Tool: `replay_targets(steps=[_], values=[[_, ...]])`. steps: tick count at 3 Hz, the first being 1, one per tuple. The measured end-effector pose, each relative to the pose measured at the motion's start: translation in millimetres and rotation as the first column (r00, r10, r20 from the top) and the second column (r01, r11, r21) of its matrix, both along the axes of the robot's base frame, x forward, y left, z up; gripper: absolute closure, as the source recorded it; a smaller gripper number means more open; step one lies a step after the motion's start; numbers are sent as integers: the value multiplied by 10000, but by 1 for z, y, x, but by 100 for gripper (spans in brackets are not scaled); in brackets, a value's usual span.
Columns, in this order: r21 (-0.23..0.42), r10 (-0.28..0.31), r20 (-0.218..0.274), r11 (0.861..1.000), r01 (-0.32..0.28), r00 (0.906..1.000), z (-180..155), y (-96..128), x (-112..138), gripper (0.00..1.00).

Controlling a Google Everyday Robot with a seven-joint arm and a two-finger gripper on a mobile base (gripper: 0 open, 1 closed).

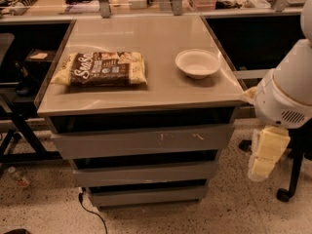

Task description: Open middle drawer

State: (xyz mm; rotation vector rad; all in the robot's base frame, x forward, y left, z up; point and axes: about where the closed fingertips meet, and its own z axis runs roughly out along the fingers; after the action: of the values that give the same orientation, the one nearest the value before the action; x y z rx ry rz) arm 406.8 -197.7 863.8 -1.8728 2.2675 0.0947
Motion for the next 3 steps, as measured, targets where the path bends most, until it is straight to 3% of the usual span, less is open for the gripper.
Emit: replay_targets(steps=[1,2,3], values=[[261,-14,-807,9997,35,9967,-62,13,-27,0],[280,48,-1774,9996,1,9841,-136,20,-51,0],[216,-135,-2572,9996,197,9663,-192,30,-56,0]])
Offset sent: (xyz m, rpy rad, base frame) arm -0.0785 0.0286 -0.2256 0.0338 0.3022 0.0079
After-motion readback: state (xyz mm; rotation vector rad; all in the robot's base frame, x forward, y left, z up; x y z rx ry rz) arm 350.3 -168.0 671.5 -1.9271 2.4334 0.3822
